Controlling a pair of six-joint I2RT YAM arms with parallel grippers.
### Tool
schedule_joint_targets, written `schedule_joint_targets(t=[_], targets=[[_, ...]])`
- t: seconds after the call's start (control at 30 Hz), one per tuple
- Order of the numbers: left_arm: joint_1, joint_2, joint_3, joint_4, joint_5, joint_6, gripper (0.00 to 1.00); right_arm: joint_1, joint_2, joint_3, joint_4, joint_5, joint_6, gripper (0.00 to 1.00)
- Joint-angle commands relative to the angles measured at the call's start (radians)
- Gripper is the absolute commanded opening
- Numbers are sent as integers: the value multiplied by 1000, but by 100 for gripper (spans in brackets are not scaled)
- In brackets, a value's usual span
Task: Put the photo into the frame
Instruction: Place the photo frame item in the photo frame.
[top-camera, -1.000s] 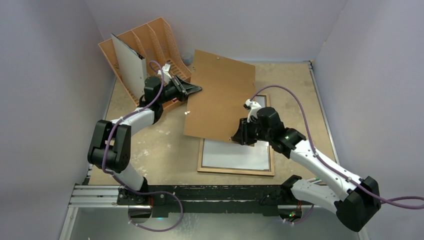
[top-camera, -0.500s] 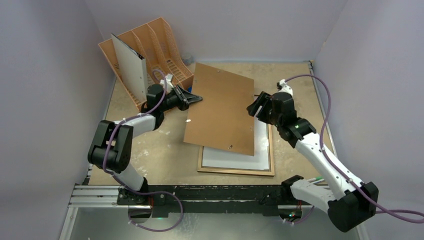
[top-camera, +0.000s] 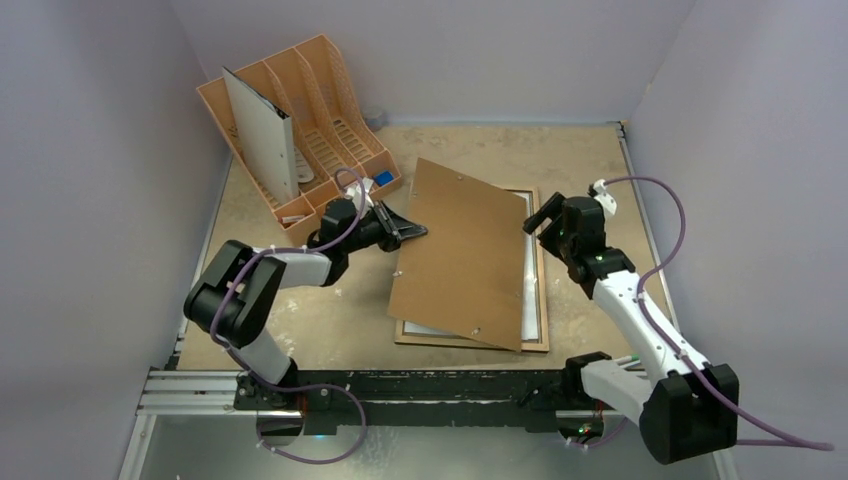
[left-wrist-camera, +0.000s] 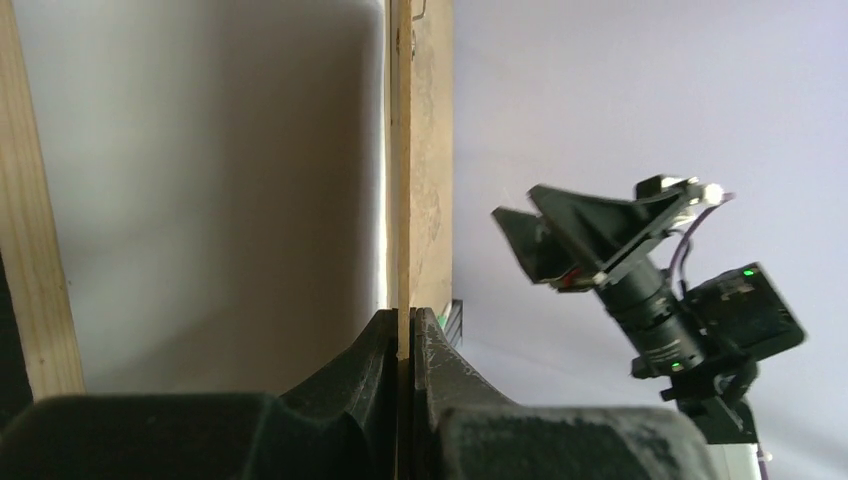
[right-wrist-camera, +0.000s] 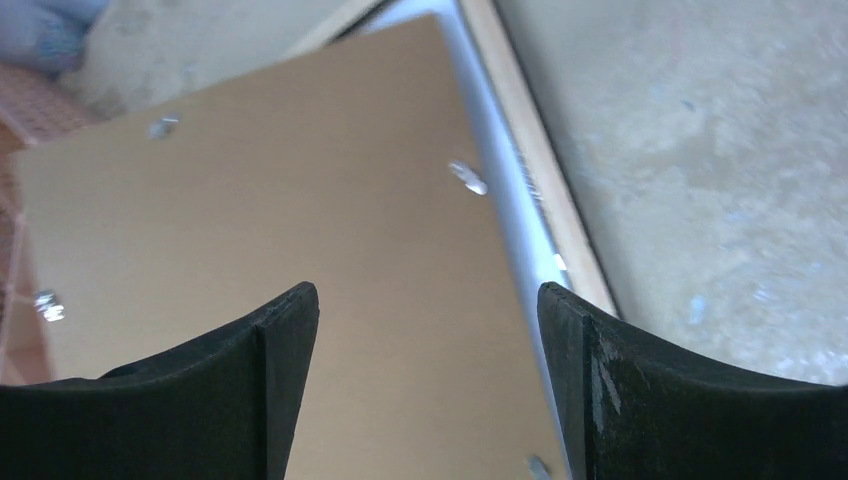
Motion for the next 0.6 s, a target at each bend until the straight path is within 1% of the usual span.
schedule_joint_targets(t=[0.0,0.1,0.4,0.57], targets=[[4,22,-2,234,-37,-57,0,-55,-16,-75,58,-24,19,83],[3,49,-10,293,-47,-87,0,-82,2,-102,74,-40,21,83],[-18,123,18,333,-63,-112,0,-159,37,-157,120,-84,22,83],[-28,169,21,398,-65,-146,0,-182,52,-188,149,-111,23,83]])
